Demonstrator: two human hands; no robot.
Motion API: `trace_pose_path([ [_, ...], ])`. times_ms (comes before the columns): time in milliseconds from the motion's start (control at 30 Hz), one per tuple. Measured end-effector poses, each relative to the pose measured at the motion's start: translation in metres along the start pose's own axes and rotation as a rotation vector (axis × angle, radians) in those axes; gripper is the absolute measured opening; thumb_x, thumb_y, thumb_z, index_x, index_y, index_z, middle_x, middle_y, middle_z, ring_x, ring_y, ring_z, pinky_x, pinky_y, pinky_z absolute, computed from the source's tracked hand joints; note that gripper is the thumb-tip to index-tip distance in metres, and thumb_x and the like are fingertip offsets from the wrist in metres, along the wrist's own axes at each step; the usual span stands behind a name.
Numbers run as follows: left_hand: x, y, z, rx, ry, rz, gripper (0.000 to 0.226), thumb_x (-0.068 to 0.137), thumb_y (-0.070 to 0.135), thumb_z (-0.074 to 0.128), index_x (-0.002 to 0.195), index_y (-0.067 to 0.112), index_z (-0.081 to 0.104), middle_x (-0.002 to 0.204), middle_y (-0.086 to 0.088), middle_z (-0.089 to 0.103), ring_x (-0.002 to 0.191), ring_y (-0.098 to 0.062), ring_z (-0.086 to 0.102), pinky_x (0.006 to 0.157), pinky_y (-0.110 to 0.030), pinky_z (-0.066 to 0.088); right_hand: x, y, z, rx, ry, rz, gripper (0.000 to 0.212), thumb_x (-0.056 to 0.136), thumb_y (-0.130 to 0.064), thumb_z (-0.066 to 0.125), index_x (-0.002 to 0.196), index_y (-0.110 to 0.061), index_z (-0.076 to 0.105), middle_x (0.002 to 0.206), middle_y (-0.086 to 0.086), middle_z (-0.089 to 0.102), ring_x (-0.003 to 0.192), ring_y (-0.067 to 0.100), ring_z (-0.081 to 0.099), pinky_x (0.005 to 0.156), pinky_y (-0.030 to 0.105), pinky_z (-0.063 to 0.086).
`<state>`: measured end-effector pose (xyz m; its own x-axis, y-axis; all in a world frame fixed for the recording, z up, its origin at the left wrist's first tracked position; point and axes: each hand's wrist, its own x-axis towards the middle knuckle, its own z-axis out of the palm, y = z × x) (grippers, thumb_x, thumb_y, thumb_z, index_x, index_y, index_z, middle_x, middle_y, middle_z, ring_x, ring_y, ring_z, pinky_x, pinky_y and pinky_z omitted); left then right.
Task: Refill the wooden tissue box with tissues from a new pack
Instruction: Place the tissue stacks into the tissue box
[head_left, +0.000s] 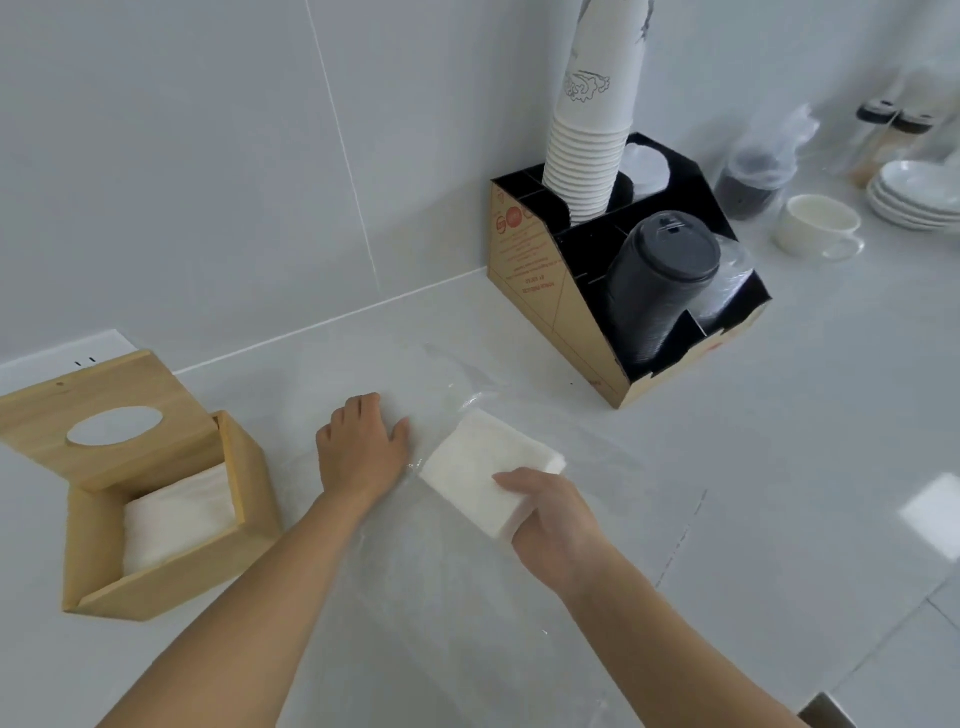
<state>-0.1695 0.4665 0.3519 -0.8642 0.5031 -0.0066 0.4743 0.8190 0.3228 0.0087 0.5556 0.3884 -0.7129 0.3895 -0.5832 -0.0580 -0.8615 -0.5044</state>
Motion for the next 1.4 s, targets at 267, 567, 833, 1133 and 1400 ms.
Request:
trace_pose_path([
  [267, -0.011, 0.029, -0.011, -0.337, 0.077, 0.178, 0.040, 0.088, 0.021, 0.054, 0.126, 0.010, 0.050, 0.141, -0.008, 0.046, 0.132, -0.025, 0.037, 0.108, -0.038, 0.028, -0.050, -0.002, -0.043, 0.042, 0.183, -0.052, 0.040, 0.080, 0.012, 0.050, 0.117, -0.003, 0.053, 0.117, 0.022, 0.062, 0.104, 0.039, 0.059, 0.079, 0.047, 0.052],
  [567, -0.055, 0.070, 0.008, -0.034, -0.481, 0.614, 0.055, 0.094, 0.055, 0.026, 0.144, 0.030, 0.028, 0.155, 0.007, 0.024, 0.142, -0.006, 0.014, 0.116, -0.034, -0.001, -0.089, 0.010, -0.067, 0.103, 0.255, -0.092, 0.035, 0.077, 0.012, 0.051, 0.107, -0.001, 0.059, 0.101, 0.018, 0.068, 0.092, 0.034, 0.064, 0.075, 0.042, 0.055],
  [833, -0.053, 0.050, 0.017, 0.305, -0.403, 0.604, 0.067, 0.091, 0.061, 0.024, 0.148, 0.030, 0.007, 0.158, 0.009, 0.001, 0.145, -0.010, -0.002, 0.116, -0.042, -0.007, -0.118, 0.018, -0.084, 0.147, 0.327, -0.121, 0.036, 0.077, 0.011, 0.051, 0.109, -0.002, 0.060, 0.093, 0.016, 0.069, 0.084, 0.032, 0.066, 0.065, 0.038, 0.055],
  [1133, -0.056, 0.056, 0.016, 0.323, -0.353, 0.551, 0.066, 0.092, 0.058, 0.025, 0.148, 0.027, 0.010, 0.159, 0.006, 0.004, 0.145, -0.016, 0.000, 0.116, -0.042, -0.003, -0.156, 0.000, -0.095, 0.183, 0.459, -0.315, 0.045, 0.075, 0.010, 0.055, 0.118, -0.004, 0.056, 0.109, 0.017, 0.066, 0.097, 0.036, 0.063, 0.071, 0.041, 0.055],
  [1400, -0.066, 0.063, 0.006, -0.105, -0.190, 0.415, 0.068, 0.085, 0.062, 0.043, 0.137, 0.017, 0.041, 0.147, -0.005, 0.039, 0.139, -0.020, 0.028, 0.112, -0.039, 0.018, -0.173, -0.012, -0.074, 0.153, 0.322, -0.494, 0.045, 0.073, 0.008, 0.055, 0.115, -0.007, 0.061, 0.104, 0.011, 0.070, 0.091, 0.030, 0.066, 0.061, 0.033, 0.055],
])
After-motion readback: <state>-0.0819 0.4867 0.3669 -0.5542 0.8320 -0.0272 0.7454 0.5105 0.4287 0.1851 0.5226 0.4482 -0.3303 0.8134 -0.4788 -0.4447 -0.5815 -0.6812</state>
